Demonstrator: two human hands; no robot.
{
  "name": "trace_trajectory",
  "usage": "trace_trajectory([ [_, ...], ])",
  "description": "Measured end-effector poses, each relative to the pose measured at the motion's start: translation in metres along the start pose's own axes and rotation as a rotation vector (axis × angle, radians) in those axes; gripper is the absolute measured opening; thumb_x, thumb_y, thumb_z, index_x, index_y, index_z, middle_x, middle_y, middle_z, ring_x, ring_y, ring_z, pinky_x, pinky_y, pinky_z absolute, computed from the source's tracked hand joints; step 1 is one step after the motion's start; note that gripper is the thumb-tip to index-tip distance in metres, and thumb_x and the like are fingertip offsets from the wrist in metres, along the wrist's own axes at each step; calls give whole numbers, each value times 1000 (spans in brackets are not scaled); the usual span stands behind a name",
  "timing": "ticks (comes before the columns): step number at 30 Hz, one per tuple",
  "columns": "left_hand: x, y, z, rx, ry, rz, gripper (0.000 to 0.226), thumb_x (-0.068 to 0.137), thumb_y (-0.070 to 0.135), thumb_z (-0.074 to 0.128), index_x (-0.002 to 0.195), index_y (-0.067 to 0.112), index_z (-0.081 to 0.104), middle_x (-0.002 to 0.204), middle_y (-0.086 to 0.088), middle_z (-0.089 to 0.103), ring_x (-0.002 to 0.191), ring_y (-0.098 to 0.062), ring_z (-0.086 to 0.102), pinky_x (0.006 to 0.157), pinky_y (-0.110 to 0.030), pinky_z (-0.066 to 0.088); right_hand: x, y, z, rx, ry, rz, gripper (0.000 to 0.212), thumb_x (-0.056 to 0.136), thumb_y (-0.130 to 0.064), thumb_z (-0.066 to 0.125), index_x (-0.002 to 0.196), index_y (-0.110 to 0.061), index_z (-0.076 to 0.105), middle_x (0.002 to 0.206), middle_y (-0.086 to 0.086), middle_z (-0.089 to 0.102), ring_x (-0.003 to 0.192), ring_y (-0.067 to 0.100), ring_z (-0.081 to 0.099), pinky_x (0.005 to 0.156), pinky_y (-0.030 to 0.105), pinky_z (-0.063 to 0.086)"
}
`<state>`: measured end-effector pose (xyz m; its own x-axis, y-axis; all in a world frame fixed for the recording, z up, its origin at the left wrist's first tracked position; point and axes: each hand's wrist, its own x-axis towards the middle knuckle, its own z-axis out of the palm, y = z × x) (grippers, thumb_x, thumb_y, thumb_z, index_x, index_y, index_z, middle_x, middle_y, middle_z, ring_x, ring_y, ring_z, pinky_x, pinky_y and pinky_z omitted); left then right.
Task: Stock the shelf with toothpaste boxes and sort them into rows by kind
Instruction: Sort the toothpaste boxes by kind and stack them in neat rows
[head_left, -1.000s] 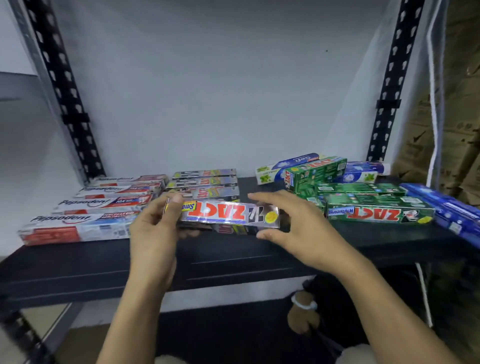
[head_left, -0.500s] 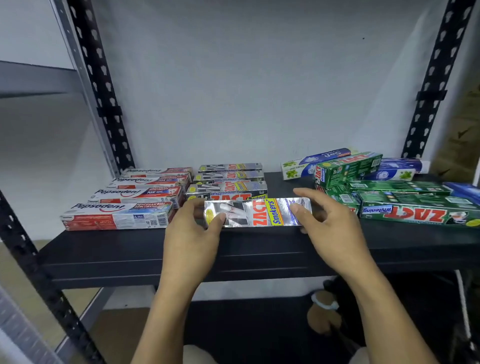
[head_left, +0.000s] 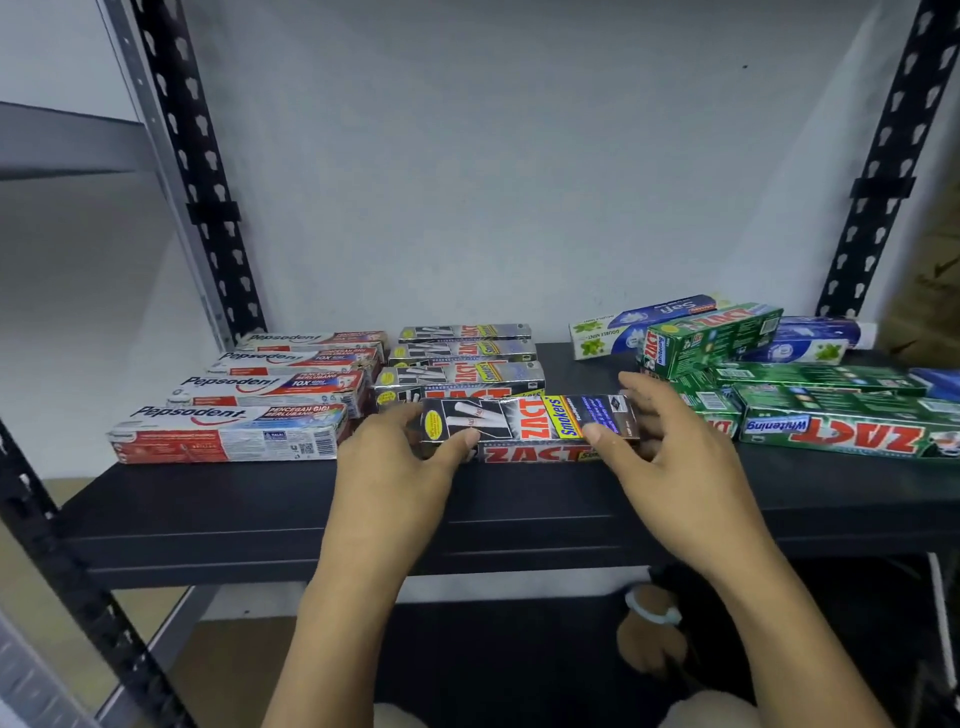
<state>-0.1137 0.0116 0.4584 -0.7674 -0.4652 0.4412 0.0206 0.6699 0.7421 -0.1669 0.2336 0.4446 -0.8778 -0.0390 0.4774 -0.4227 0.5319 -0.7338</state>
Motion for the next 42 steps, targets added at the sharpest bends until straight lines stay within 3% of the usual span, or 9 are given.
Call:
trace_trajectory([
  [4,4,0,-5,102,2,89,34,88,45,71,108,18,69,79,18,57,71,3,52,59,-7,36,3,5,-3,-50,-83,-51,46,85,-26,78,128,-32,66,134,-16,55,99,11,64,92,30,54],
  [7,7,-15,-17,184,45,239,31,87,40,73,112,23,72,97,13,64,85,-6,59,76,-25,51,5,8,3,-88,-20,-86,42,83,-16,79,123,-26,71,133,-11,59,99,14,65,90,29,54],
  [11,16,-43,-40,313,151,414,30,83,27,78,111,19,74,111,3,60,101,-19,58,84,-40,53,9,6,11,-119,40,-97,36,80,-11,81,114,-23,75,127,-8,65,95,15,66,87,33,56],
  [18,41,-76,-75,356,14,295,40,79,32,82,117,22,72,125,7,63,115,-14,59,101,-25,41,20,-6,19,-187,-3,-105,32,74,-16,86,104,-26,77,117,-9,69,73,13,67,84,38,56],
  [26,40,-84,-73,324,49,264,39,80,32,80,118,28,70,124,12,63,120,-16,56,109,-44,43,28,-23,37,-166,-60,-133,34,71,-16,89,102,-26,78,107,-12,67,75,9,68,81,35,58],
  [30,39,-80,-74,249,60,302,40,79,47,75,116,34,69,125,19,62,118,-3,52,116,-53,33,20,-22,41,-65,-63,-125,40,72,-18,88,107,-34,76,109,-19,68,73,1,69,74,12,54],
  [33,42,-76,-75,272,20,298,47,75,60,65,117,38,70,130,22,59,122,-2,53,122,-58,13,20,-23,35,70,-63,-13,41,72,-16,88,104,-38,76,86,-16,76,72,-10,68,67,-1,44],
  [36,47,-70,-72,366,-39,279,45,75,64,64,115,44,69,133,24,57,125,-2,52,119,-65,7,21,-21,31,98,-63,38,35,70,-22,89,98,-40,77,74,-20,75,73,-15,66,69,-1,42],
  [42,49,-74,-63,350,-18,290,28,75,59,67,100,47,71,124,25,62,117,-3,58,115,-70,7,21,-22,30,114,-81,63,34,71,-24,89,96,-43,77,76,-21,75,77,-14,67,76,7,49],
])
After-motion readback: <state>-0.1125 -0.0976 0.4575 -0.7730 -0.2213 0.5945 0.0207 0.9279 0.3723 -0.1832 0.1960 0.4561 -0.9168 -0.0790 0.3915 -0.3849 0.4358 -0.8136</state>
